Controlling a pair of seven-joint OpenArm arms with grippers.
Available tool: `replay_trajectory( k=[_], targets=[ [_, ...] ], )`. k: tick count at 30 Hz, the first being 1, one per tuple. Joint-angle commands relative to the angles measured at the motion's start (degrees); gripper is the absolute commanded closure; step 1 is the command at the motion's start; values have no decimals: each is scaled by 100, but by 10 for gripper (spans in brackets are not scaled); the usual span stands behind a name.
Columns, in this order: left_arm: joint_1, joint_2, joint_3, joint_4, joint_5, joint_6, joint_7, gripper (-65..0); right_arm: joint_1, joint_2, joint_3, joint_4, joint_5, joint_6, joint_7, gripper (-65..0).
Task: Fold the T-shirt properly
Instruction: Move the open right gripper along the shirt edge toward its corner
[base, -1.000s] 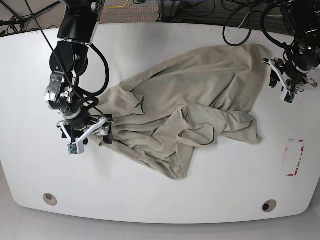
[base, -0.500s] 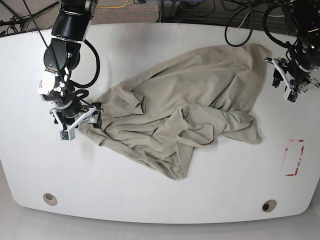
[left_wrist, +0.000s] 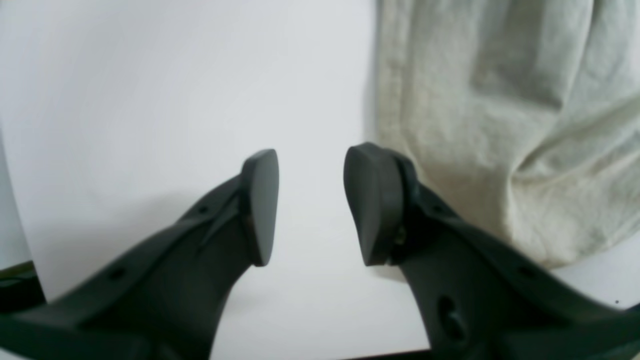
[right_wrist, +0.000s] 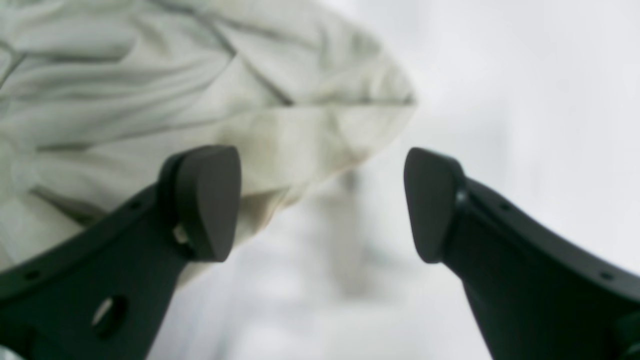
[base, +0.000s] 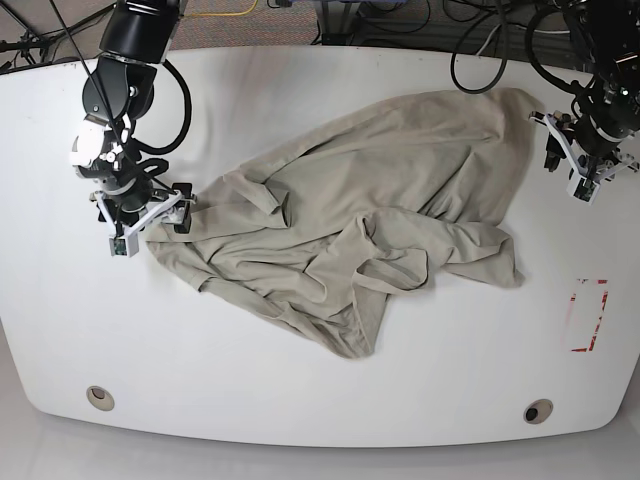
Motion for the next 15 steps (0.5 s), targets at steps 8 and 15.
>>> replay_trajectory(
  k=[8,15],
  targets=[
    [-60,152,-324,-37,-90,52,-24,-242,-601,-290,-312,584,-245,-38,-171,-466],
    [-69,152,-324,-37,-90,52,-24,-242,-593,-290,-295,593,-218,-38,-215,-465]
  ],
)
